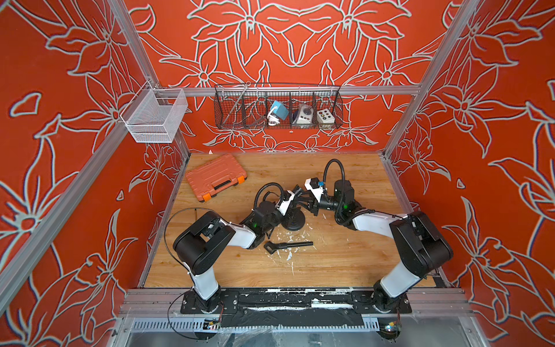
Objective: Assemble a microphone stand
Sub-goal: Screw the microphone stand pole into the microphone stand base.
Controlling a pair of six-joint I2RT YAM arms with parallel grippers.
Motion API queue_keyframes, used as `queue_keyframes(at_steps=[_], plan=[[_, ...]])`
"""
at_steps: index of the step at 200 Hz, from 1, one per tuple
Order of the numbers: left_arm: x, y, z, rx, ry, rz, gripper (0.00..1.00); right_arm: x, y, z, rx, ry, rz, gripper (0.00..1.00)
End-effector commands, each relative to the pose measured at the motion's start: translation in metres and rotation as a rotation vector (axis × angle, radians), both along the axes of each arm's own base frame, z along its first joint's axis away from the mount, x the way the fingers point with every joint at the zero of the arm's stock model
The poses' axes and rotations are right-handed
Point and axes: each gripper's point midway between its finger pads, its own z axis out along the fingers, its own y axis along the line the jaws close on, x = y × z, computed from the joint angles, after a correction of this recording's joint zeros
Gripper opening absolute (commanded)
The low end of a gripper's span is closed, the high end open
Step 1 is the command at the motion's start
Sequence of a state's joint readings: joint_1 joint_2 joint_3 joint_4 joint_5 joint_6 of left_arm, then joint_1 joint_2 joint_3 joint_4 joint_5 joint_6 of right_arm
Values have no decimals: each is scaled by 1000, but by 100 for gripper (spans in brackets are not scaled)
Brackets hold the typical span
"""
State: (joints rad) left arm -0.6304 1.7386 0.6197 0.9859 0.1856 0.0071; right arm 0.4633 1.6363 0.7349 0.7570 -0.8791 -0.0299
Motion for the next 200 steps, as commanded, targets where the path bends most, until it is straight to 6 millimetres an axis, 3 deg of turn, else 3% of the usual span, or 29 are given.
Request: queue_keyframes(at_steps=[1, 73, 136, 160, 200], plan=[[-5, 1, -10, 21, 21, -7, 41, -2, -6, -18, -35, 41, -87, 0], [-6, 4, -10, 22, 21, 7, 41, -8, -25, -60, -266, 19, -470, 0], [-7, 5, -8, 22, 18, 7, 40, -14, -22, -71, -282, 50, -515, 0], [-14, 20, -15, 37, 45, 55, 43, -13, -22, -70, -274, 56, -519, 0], [-24, 61, -33, 84, 160, 207, 54, -15, -18, -67, -259, 65, -494, 0]])
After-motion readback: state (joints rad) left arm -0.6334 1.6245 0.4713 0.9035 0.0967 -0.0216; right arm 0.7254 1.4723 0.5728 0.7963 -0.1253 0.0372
